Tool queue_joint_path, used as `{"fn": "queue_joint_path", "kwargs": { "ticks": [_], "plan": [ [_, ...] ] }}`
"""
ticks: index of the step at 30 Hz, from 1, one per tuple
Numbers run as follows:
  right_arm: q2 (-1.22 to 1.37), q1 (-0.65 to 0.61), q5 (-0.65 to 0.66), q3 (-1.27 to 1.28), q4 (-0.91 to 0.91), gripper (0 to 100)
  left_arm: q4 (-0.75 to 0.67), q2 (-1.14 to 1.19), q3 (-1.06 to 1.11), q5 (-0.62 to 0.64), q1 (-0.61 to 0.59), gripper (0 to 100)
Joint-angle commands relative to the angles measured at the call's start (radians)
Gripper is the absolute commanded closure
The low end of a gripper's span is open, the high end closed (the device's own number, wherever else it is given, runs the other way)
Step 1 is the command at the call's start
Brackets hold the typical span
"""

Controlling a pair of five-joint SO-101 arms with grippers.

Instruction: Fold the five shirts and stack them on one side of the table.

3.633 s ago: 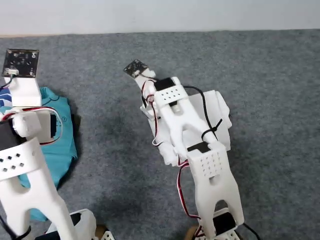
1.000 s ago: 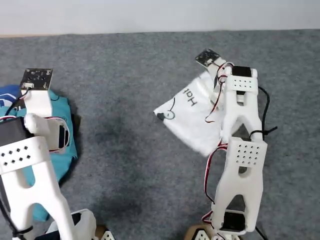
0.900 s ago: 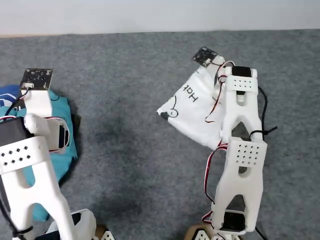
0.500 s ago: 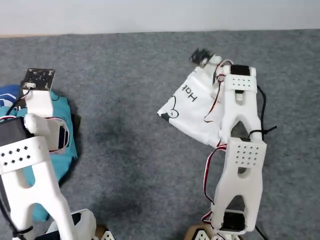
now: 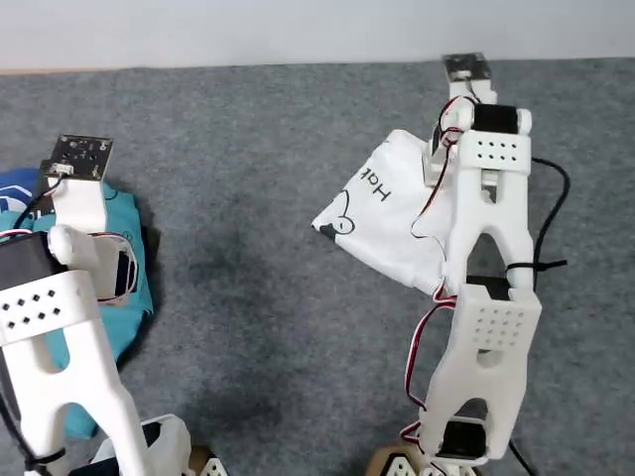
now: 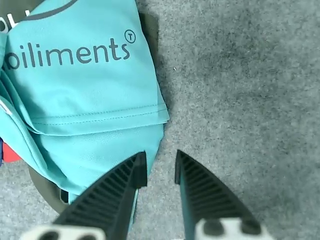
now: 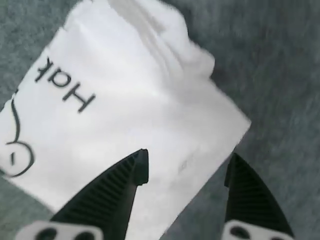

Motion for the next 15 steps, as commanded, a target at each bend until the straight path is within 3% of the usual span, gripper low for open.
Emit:
{"fn": "queue_joint_path", "kwargs": {
  "ticks": [1, 5, 11, 15],
  "plan": [
    [-0.074, -0.044, -0.17, -0.018, 0.139, 74.3, 0.018, -0.012, -0.002, -0.011, -0.003, 90],
    [-0.068, -0.085, -0.334, -0.014, 0.199, 70.9, 0.018, -0.012, -0.002, -0.012, -0.003, 90],
    [0.005, -0.088, -0.494, -0.018, 0.099, 47.8, 0.018, -0.012, -0.002, -0.012, -0.003, 90],
    [0.082, -0.094, -0.508, -0.018, 0.035, 47.6, 0.018, -0.012, -0.001, -0.012, -0.003, 90]
  ]
}}
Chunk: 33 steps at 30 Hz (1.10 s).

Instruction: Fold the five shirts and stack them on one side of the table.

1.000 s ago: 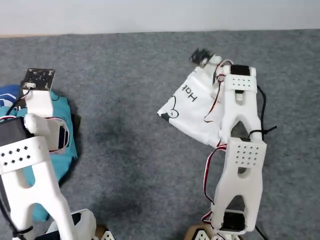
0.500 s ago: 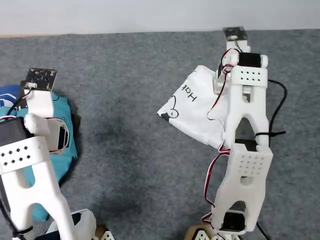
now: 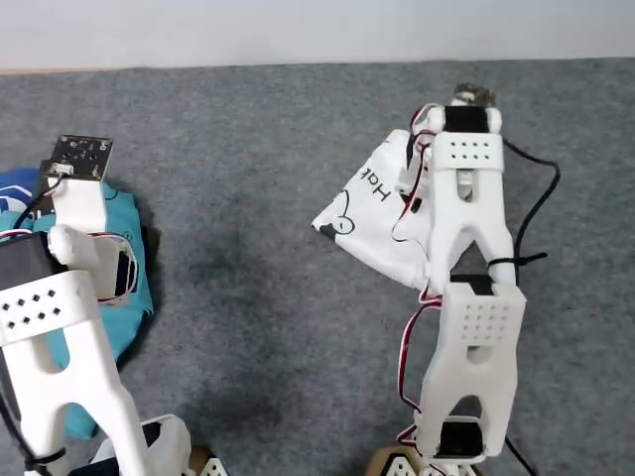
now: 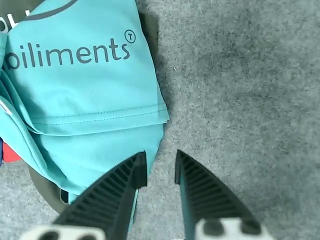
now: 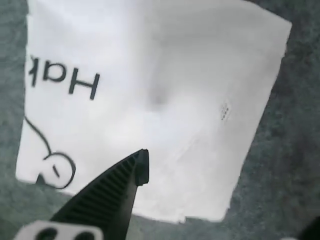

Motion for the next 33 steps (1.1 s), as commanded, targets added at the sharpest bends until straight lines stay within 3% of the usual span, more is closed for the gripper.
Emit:
{"fn": "queue_joint_path", "kwargs": {
  "ticks": [1, 13, 23, 28, 33],
  "plan": [
    [0.033, -0.021, -0.021, -0.018, -0.061, 49.0, 0.018, -0.012, -0.001, -0.012, -0.003, 90],
    [0.237, -0.054, -0.049, -0.029, -0.183, 64.7, 0.017, -0.011, -0.001, -0.012, -0.003, 90],
    [0.249, -0.041, -0.049, -0.048, -0.136, 99.1, 0.017, -0.011, -0.001, -0.014, -0.003, 90],
    [0.236, 0.001, 0.008, -0.094, -0.084, 98.7, 0.017, -0.011, -0.001, -0.014, -0.003, 90],
    [0.236, 0.07, 0.212, -0.302, 0.114, 98.8, 0.017, -0.011, -0.001, -0.014, -0.003, 90]
  ]
}}
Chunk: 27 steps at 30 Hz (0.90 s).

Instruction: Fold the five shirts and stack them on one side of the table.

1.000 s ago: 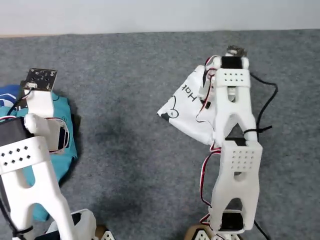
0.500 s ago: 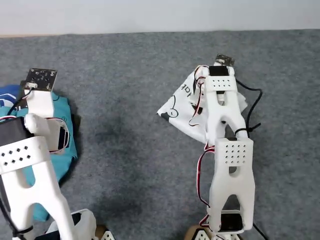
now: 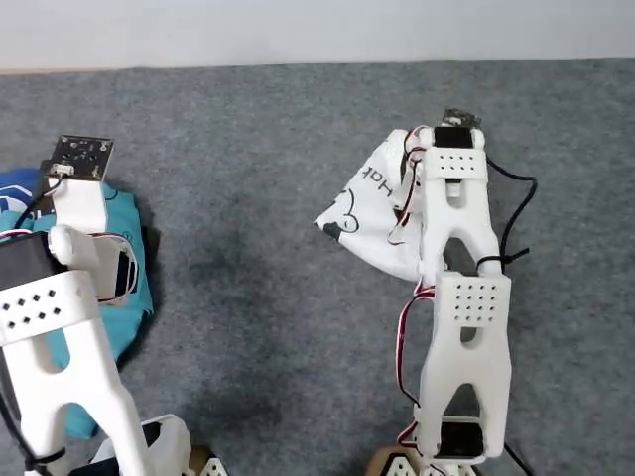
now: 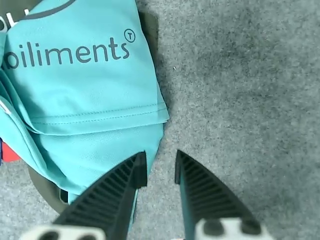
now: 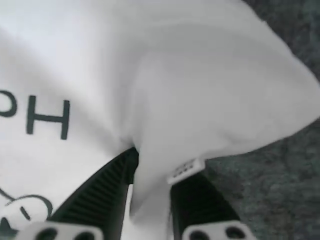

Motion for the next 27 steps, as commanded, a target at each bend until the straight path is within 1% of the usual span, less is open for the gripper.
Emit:
{"fn": "queue_joint_path", "kwargs": {
  "ticks": [1, 6, 10, 18, 23, 27],
  "plan": [
    [-0.021, 0.067, 0.184, -0.169, 0.128, 98.8, 0.017, -0.011, -0.004, -0.014, -0.003, 90],
    [-0.087, 0.206, 0.442, -0.193, 0.124, 98.9, 0.017, -0.011, -0.004, -0.014, -0.003, 90],
    [-0.119, 0.321, 0.582, -0.19, 0.124, 99.0, 0.017, -0.011, -0.004, -0.014, -0.003, 90],
    [-0.117, 0.565, 0.813, -0.19, 0.122, 99.0, 0.005, -0.012, -0.004, -0.011, -0.003, 90],
    [-0.097, 0.659, 0.905, -0.193, 0.12, 99.0, 0.005, -0.012, -0.004, -0.009, -0.003, 90],
    [-0.053, 0.697, 0.98, -0.198, 0.108, 98.6, 0.005, -0.012, -0.004, -0.009, -0.002, 90]
  ]
}}
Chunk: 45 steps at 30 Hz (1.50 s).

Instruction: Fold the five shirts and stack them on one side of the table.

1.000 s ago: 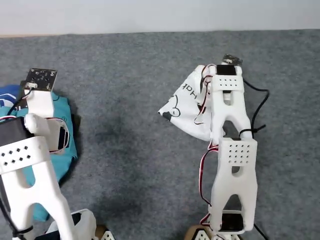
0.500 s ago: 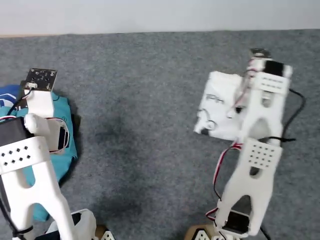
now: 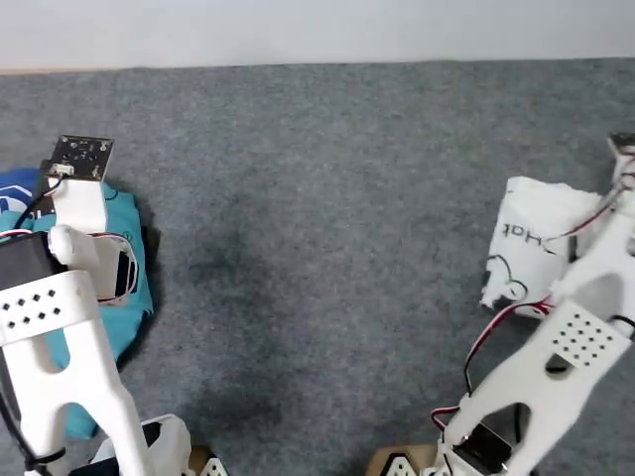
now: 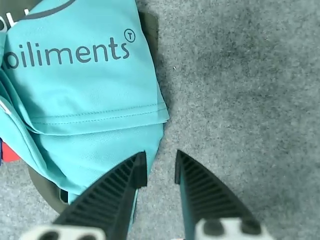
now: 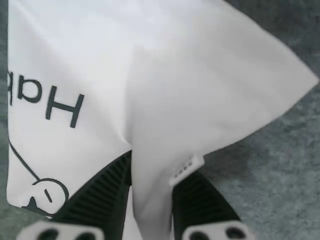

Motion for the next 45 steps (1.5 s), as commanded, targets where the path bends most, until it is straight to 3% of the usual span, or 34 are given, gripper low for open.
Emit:
{"fn": "queue_joint_path", "kwargs": {
  "ticks": [1, 3, 7, 9, 15, 20, 27, 33, 45],
  "plan": [
    [-0.002, 0.042, 0.078, -0.06, 0.027, 98.1, 0.005, -0.012, -0.004, -0.009, -0.002, 90],
    [-0.008, 0.051, 0.089, -0.061, 0.036, 92.5, 0.006, -0.012, -0.004, -0.009, -0.002, 90],
    [-0.091, 0.09, 0.075, -0.06, 0.041, 70.8, 0.008, -0.012, -0.004, -0.012, -0.002, 90],
    [-0.148, 0.104, 0.058, -0.06, 0.041, 65.8, 0.008, -0.012, -0.004, -0.012, -0.002, 90],
    [-0.295, 0.107, 0.055, -0.052, 0.042, 73.8, 0.006, -0.012, -0.004, -0.012, -0.002, 90],
    [-0.323, 0.087, 0.055, 0.037, 0.042, 98.7, 0.006, -0.012, -0.004, -0.012, -0.002, 90],
    [-0.297, 0.082, 0.058, 0.302, -0.056, 98.5, 0.006, -0.012, -0.004, -0.012, -0.002, 90],
    [-0.222, 0.087, 0.06, 0.304, -0.323, 99.0, 0.006, -0.012, -0.004, -0.012, -0.002, 90],
    [-0.015, 0.081, 0.063, 0.29, -0.656, 99.0, 0.009, -0.012, -0.005, -0.012, -0.002, 90]
  ]
}}
